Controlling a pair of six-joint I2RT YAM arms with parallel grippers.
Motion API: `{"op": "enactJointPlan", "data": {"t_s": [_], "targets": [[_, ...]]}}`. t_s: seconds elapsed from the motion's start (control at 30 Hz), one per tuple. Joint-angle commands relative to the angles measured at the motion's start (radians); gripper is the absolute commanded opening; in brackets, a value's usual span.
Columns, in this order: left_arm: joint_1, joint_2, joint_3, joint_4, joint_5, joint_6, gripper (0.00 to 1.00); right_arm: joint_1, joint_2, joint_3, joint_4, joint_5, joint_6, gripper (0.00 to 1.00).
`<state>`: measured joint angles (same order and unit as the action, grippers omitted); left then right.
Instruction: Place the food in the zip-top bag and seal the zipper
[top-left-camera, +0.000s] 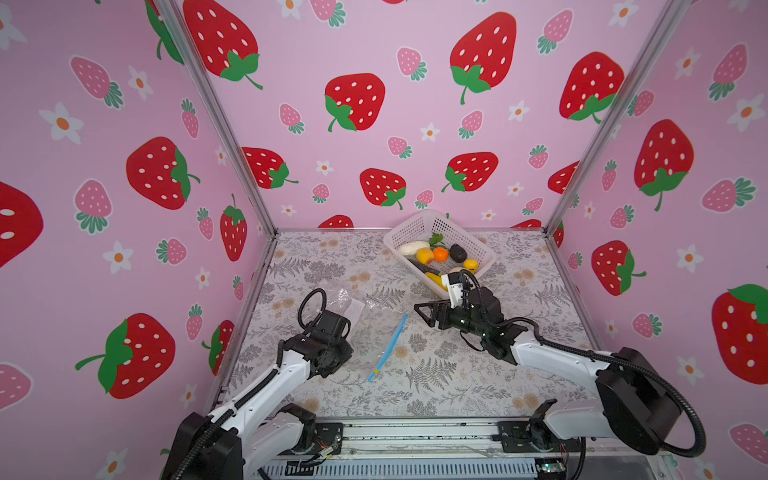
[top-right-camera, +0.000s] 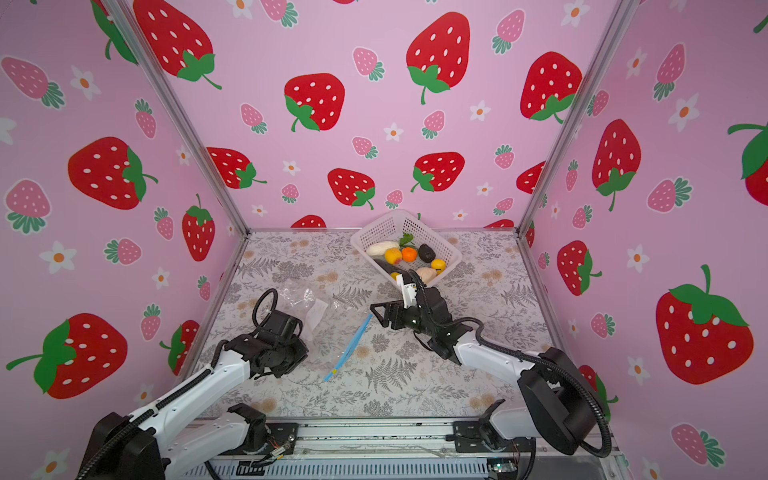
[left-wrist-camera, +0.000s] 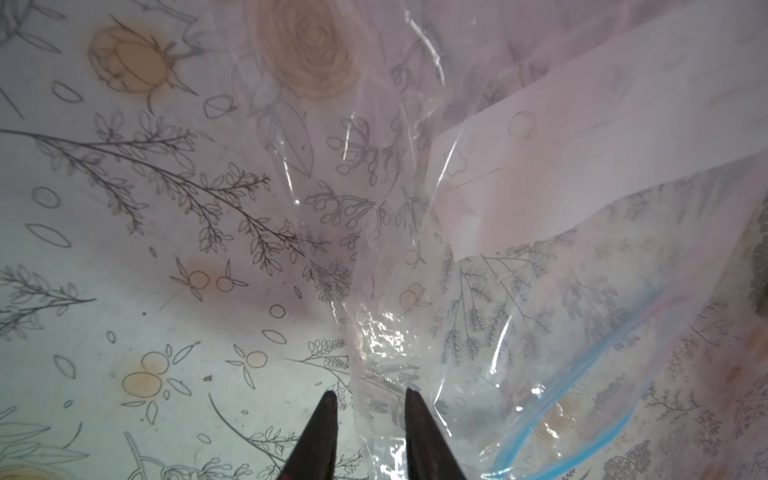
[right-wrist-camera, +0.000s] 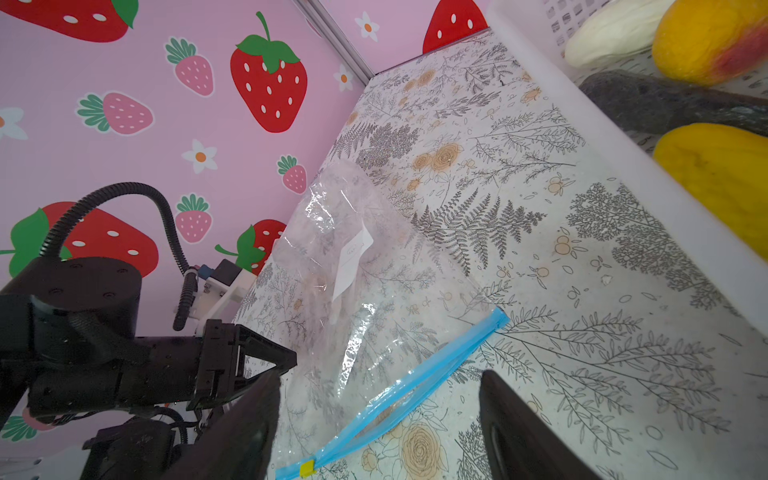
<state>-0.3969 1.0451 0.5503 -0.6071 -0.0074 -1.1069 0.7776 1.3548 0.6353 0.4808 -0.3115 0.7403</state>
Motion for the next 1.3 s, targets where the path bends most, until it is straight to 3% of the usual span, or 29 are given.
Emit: {"op": "enactJointPlan", "data": {"t_s": [0.0, 0.17, 0.3, 0.43, 1.03, 1.17, 1.27], "targets": [[-0.024, 0.011, 0.019, -0.013, 0.018, 0.011, 0.34, 0.010, 0.008, 0.026, 0.002, 0.017, 0.020, 0.77], [-0.059, 0.018, 0.030, 0.019, 0.060, 0.051, 0.39, 0.012, 0.014, 0.027, 0.002, 0.024, 0.021, 0.77], [-0.083, 0.021, 0.038, 0.041, 0.089, 0.077, 0.50, 0.011, 0.024, 0.027, -0.003, 0.029, 0.021, 0.77], [-0.120, 0.046, 0.053, 0.058, 0.117, 0.093, 0.55, 0.012, 0.028, 0.029, -0.011, 0.033, 0.021, 0.78], [-0.285, 0.322, 0.241, 0.169, 0.139, 0.202, 0.57, 0.012, 0.015, 0.029, -0.038, 0.076, 0.003, 0.78], [-0.310, 0.295, 0.308, 0.087, 0.073, 0.257, 0.59, 0.012, 0.015, 0.028, -0.048, 0.084, -0.007, 0.78], [-0.307, 0.245, 0.372, 0.014, -0.009, 0.316, 0.71, 0.012, 0.014, 0.028, -0.056, 0.094, -0.018, 0.79]]}}
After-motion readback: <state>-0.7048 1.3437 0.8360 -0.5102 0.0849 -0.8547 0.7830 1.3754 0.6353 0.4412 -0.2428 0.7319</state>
